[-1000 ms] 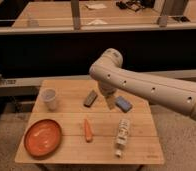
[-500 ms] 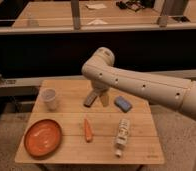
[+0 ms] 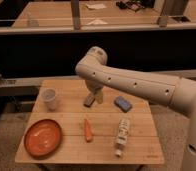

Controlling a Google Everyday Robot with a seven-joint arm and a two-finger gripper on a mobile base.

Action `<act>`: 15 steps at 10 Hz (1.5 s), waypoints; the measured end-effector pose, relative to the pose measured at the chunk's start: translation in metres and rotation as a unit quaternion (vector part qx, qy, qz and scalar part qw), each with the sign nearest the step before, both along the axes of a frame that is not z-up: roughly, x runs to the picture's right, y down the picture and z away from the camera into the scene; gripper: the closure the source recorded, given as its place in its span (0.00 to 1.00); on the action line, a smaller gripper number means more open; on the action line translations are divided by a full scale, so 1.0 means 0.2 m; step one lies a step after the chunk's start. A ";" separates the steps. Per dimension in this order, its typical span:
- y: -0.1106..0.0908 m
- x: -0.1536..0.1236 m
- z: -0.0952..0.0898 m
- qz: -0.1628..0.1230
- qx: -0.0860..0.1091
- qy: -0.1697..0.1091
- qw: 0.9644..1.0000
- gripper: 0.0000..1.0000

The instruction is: Pick up the ceramic cup

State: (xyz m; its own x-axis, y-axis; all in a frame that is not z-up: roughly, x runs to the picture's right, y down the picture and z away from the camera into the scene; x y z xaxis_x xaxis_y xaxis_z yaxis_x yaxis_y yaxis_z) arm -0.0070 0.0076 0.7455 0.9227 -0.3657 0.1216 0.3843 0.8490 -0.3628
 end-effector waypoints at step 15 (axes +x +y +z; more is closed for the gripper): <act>-0.03 -0.47 0.26 -0.083 0.008 -0.084 0.993 0.20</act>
